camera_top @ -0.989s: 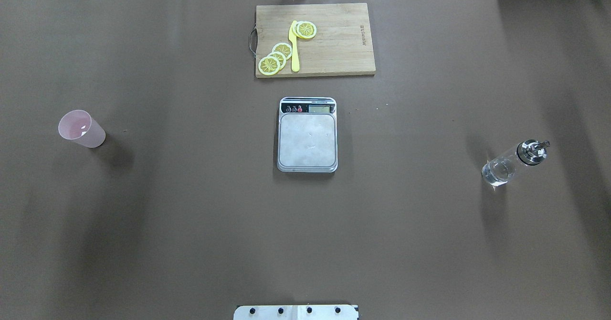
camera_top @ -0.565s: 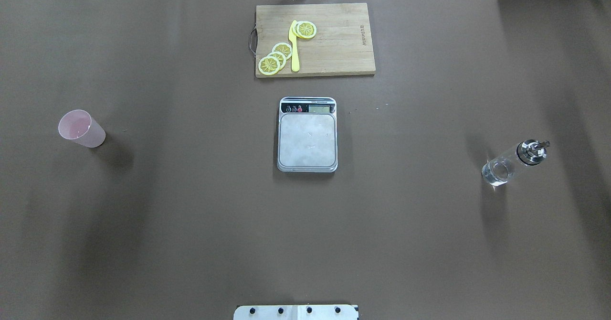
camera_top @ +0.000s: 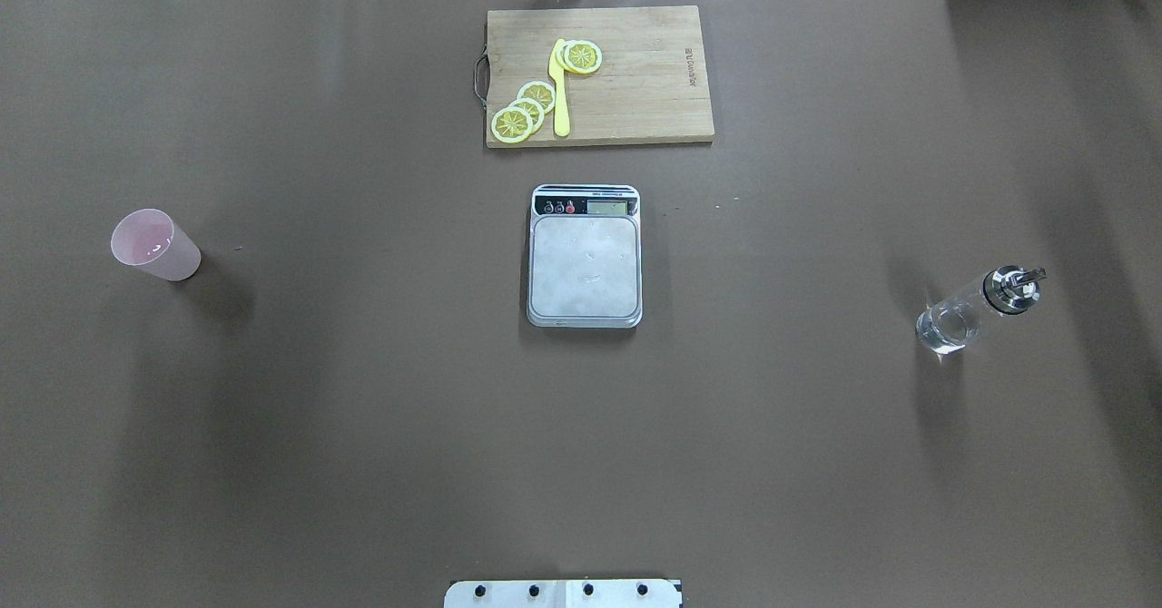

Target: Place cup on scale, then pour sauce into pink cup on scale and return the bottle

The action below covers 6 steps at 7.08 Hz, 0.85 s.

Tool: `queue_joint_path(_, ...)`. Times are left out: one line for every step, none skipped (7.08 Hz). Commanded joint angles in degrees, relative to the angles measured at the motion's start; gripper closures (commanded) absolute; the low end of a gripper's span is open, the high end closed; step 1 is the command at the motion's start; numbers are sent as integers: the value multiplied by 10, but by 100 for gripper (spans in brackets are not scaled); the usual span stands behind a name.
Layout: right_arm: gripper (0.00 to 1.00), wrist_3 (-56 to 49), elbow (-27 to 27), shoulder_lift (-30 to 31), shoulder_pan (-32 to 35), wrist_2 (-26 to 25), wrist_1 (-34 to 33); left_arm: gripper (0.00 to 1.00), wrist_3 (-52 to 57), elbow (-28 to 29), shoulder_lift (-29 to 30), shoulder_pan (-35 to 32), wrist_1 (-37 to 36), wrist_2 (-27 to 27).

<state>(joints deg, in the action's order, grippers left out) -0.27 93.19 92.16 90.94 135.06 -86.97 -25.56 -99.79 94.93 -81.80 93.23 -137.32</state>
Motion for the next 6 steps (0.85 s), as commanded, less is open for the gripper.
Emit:
queue_joint_path(0, 2, -5, 50, -1, 6, 131, 1, -105, -1, 42, 71, 2, 19)
queue_joint_path(0, -3, -4, 63, -1, 20, 165, 1, -127, 0, 49, 98, 3, 36)
queue_joint_path(0, -3, -3, 78, -1, 47, 211, 1, -142, 7, 49, 127, 16, 49)
queue_joint_path(0, -2, -3, 86, -2, 67, 252, 1, -158, 20, 49, 142, 40, 60)
queue_joint_path(0, 6, -2, 88, -4, 105, 281, 1, -173, 51, 49, 153, 95, 60)
queue_joint_path(1, 4, -2, 89, -5, 120, 285, 2, -189, 76, 49, 160, 139, 60)
